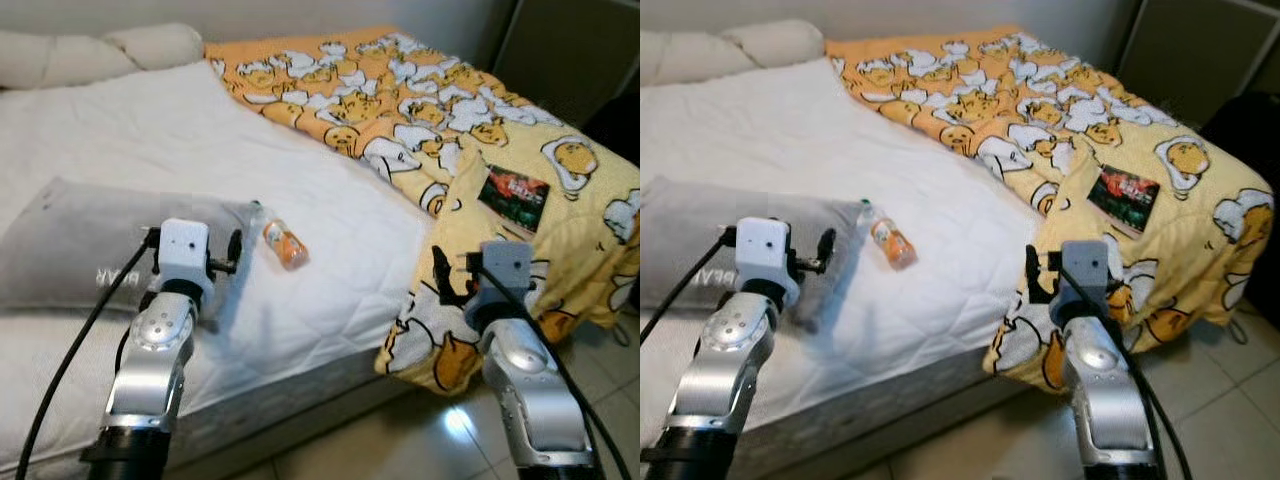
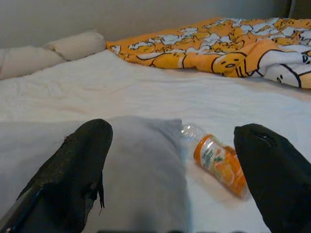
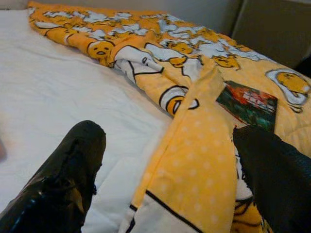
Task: Clean up the room
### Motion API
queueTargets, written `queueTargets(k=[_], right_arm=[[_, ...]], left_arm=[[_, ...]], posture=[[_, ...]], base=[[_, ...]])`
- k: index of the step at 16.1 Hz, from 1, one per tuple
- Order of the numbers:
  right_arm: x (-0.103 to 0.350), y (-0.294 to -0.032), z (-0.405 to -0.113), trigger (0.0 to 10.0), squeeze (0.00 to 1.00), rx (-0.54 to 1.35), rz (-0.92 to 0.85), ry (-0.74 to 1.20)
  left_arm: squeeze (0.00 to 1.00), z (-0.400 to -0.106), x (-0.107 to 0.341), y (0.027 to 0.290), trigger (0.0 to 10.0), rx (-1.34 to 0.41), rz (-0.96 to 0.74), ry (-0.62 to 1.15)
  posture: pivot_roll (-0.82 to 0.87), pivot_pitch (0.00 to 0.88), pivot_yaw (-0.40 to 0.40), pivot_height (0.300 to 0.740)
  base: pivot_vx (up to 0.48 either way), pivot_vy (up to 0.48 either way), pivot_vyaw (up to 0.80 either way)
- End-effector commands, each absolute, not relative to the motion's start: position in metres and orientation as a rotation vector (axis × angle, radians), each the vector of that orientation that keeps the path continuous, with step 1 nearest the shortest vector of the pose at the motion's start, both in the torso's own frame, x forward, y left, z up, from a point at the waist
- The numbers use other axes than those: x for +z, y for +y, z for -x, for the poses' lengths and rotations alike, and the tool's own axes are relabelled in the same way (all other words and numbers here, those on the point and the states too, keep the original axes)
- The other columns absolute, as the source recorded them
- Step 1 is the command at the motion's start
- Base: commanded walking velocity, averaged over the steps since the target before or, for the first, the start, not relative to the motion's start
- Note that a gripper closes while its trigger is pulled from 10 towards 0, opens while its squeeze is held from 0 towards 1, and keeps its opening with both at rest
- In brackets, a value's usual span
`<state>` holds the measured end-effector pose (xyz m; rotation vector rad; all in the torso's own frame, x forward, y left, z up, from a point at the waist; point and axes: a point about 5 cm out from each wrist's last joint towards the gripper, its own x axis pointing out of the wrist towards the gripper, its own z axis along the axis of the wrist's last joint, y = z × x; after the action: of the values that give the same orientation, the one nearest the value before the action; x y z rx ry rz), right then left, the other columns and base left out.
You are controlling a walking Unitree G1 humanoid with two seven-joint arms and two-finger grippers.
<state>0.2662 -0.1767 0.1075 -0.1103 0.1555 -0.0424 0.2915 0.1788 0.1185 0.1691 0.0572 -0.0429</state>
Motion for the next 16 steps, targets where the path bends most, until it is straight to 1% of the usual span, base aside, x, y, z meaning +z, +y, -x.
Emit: queueTargets(k=[1, 3, 9, 10, 11, 13, 15, 16], right_arm=[[0.109, -0.174, -0.266, 10.0, 0.0, -0.014, 0.122, 0.157], [0.107, -0.17, -0.264, 10.0, 0.0, 0.024, 0.119, 0.169], [0.105, -0.169, -0.262, 10.0, 0.0, 0.061, 0.13, 0.188], [0.105, -0.168, -0.262, 10.0, 0.0, 0.064, 0.13, 0.187], [0.106, -0.17, -0.262, 10.0, 0.0, 0.046, 0.096, 0.182], [0.106, -0.178, -0.259, 10.0, 0.0, 0.047, 0.137, 0.213], [0.103, -0.2, -0.254, 10.0, 0.0, -0.061, 0.179, 0.27], [0.101, -0.205, -0.25, 10.0, 0.0, -0.083, 0.167, 0.286]], left_arm=[[0.0, -0.293, 0.12, 0.172, 10.0, -0.064, -0.171, 0.049], [0.0, -0.292, 0.12, 0.172, 10.0, -0.067, -0.175, 0.047], [0.0, -0.292, 0.122, 0.168, 10.0, -0.087, -0.194, 0.039], [0.0, -0.292, 0.123, 0.168, 10.0, -0.089, -0.196, 0.038], [0.0, -0.293, 0.125, 0.167, 10.0, -0.105, -0.203, 0.033], [0.0, -0.29, 0.132, 0.164, 10.0, -0.163, -0.255, 0.019], [0.0, -0.283, 0.135, 0.163, 10.0, -0.208, -0.251, 0.02], [0.0, -0.28, 0.134, 0.163, 10.0, -0.222, -0.248, 0.026]], posture=[[-0.12, 0.0, -0.001, 0.74], [-0.13, 0.0, -0.001, 0.74], [-0.12, 0.0, 0.001, 0.74], [-0.12, 0.0, 0.001, 0.74], [-0.12, 0.0, 0.003, 0.74], [-0.13, 0.0, 0.011, 0.74], [-0.13, 0.0, 0.006, 0.74], [-0.12, 0.0, 0.004, 0.74]], base=[[0.337, 0.0, 0.8], [0.332, 0.0, 0.8], [0.321, 0.0, 0.8], [0.0, 0.0, 0.8], [0.0, 0.0, 0.0], [0.0, 0.0, 0.0], [0.0, 0.0, 0.0], [0.0, 0.0, 0.0]])
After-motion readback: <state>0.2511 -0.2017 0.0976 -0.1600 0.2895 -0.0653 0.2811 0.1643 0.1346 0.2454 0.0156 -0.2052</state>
